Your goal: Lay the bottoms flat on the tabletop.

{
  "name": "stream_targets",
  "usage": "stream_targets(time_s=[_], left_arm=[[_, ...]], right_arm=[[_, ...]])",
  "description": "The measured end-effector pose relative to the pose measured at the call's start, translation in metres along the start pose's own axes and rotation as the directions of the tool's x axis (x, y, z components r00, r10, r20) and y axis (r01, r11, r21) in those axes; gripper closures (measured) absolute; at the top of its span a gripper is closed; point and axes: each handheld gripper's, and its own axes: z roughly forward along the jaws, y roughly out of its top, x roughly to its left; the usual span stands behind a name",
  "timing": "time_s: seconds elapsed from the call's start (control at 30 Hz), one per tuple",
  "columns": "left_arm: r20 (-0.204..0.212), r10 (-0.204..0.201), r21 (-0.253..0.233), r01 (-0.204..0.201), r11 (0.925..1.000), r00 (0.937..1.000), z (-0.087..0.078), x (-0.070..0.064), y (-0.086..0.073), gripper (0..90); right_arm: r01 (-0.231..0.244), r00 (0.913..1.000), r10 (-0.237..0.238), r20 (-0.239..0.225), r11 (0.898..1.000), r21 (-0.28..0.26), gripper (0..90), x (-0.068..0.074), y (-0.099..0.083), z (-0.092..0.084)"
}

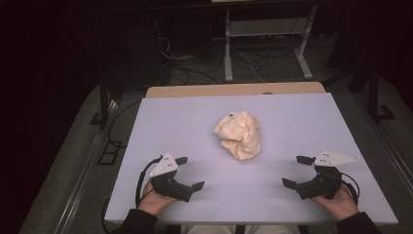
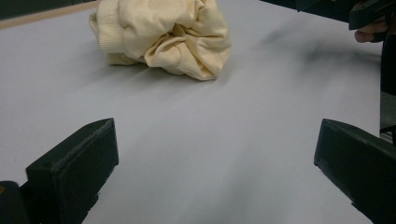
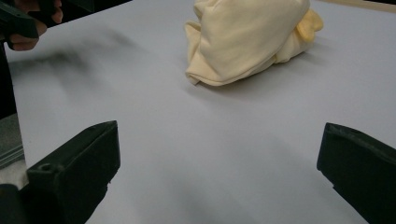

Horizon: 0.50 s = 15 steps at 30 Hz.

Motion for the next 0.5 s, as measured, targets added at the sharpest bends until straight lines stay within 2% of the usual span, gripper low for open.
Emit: stream_targets(time_s=[0.5], left_arm=[[0.003, 0.004, 0.002, -0.004, 1.0000, 1.0000, 0.0002, -0.0007, 0.0000, 0.0]], right_arm=[[0.004, 1.0000, -0.004, 0.004, 1.000, 0.003, 0.0, 0.0010, -0.0003, -0.0001]])
